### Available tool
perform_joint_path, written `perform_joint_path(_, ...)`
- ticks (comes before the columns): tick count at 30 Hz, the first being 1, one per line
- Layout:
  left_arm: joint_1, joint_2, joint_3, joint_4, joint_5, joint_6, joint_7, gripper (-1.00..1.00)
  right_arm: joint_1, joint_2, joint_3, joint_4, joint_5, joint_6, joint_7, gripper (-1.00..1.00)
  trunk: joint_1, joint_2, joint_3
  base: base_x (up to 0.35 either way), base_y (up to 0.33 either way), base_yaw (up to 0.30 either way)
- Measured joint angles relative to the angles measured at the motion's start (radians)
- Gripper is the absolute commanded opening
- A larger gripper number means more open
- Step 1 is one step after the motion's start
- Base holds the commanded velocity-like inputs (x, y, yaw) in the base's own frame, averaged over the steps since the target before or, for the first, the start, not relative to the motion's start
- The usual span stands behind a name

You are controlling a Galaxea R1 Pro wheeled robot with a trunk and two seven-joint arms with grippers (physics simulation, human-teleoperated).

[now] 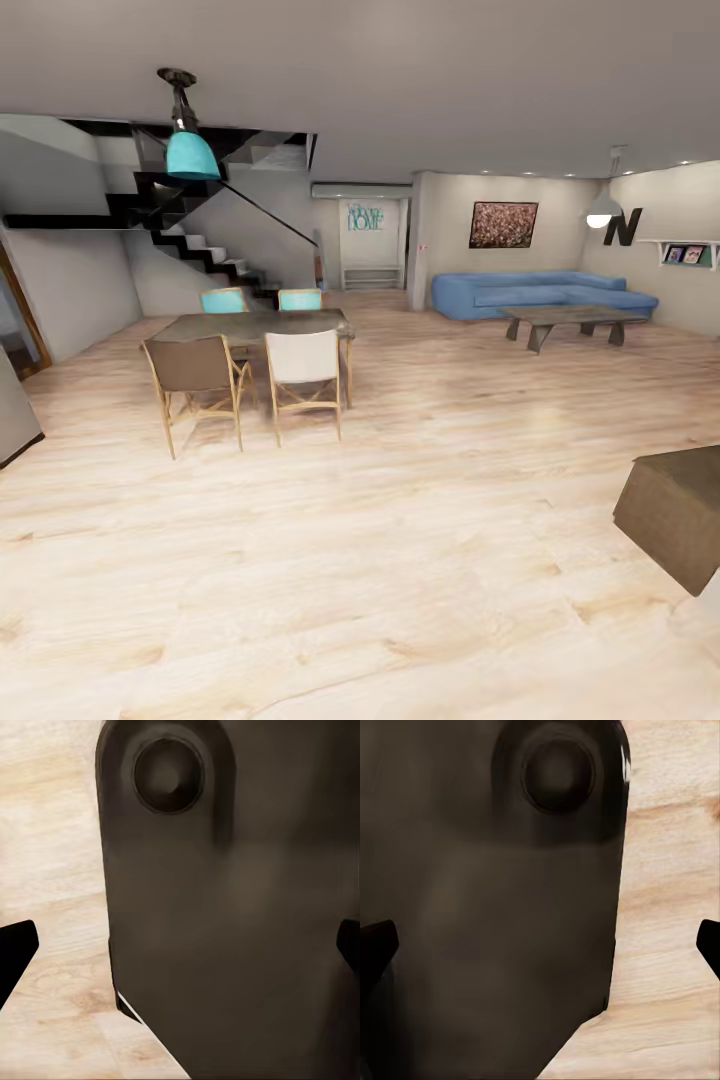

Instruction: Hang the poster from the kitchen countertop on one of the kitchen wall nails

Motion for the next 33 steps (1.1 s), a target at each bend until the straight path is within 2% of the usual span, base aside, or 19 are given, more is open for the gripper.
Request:
perform_joint_path(6,0.033,-0.033,0.001,-0.031,-0.004,-0.001,0.001,1.0,-0.034,0.001,-0.002,-0.025,0.001,-0.03,-0.007,1.0,0.0,0.0,0.0,0.0,0.0,0.0)
perform_joint_path(11,0.042,-0.033,0.001,-0.059,-0.004,-0.001,0.001,1.0,-0.06,0.001,-0.002,-0.025,0.001,-0.054,-0.007,1.0,0.0,0.0,0.0,0.0,0.0,0.0)
perform_joint_path(21,0.042,-0.033,0.001,-0.064,-0.004,-0.001,0.001,1.0,-0.06,0.001,-0.002,-0.025,0.0,-0.054,-0.007,1.0,0.0,0.0,0.0,0.0,0.0,0.0)
perform_joint_path(27,0.039,-0.031,0.001,-0.086,-0.007,-0.004,0.001,1.0,-0.083,-0.022,-0.005,-0.049,-0.005,-0.065,-0.003,1.0,0.0,0.0,0.0,0.0,0.0,0.0)
perform_joint_path(33,0.039,-0.005,0.005,-0.12,-0.008,-0.007,0.001,1.0,-0.118,-0.028,-0.007,-0.083,-0.008,-0.099,-0.002,1.0,0.0,0.0,0.0,0.0,0.0,0.0)
